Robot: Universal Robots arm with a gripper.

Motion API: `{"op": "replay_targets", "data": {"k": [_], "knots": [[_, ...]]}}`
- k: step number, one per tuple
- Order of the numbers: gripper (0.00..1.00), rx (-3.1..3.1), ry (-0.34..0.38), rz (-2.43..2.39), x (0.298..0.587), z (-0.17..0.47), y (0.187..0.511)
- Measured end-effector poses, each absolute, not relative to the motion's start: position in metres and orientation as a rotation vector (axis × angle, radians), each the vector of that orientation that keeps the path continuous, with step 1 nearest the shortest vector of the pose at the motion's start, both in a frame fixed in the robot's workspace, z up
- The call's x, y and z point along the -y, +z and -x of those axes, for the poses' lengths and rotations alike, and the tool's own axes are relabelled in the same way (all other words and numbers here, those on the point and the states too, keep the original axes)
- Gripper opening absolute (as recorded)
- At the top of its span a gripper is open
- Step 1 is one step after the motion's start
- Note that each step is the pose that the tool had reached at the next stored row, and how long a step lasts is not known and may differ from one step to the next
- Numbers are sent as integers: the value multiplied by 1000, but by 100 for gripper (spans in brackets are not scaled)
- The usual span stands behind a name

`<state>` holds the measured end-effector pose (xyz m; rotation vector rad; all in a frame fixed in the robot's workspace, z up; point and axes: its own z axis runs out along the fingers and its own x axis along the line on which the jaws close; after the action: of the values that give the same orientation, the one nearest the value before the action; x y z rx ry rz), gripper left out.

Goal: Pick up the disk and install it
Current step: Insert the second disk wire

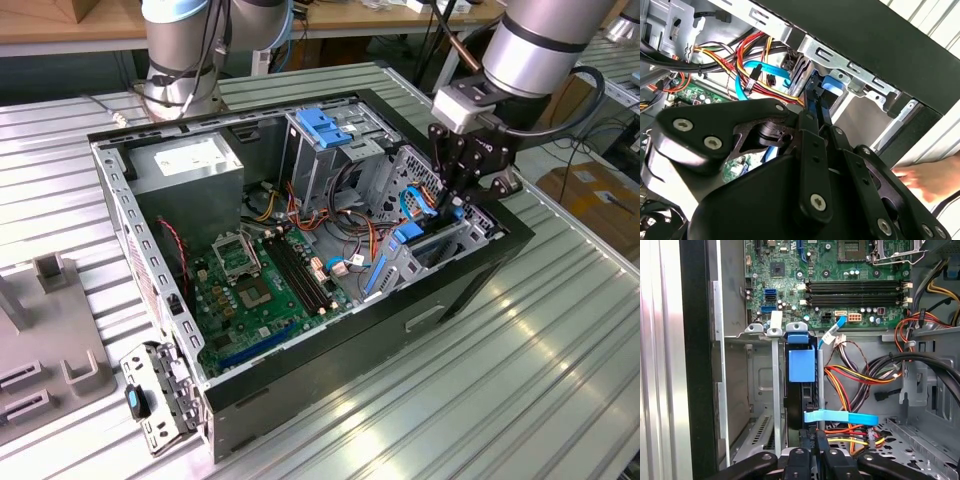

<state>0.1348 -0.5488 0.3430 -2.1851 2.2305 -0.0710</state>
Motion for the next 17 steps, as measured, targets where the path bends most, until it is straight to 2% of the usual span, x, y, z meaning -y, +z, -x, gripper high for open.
{"op": "replay_targets", "data": {"k": [12,15,17], "knots": [[17,-2231,-67,2185,549,-135,337],[36,-2231,-69,2186,549,-135,338],[36,-2231,-69,2186,549,-135,342]]}}
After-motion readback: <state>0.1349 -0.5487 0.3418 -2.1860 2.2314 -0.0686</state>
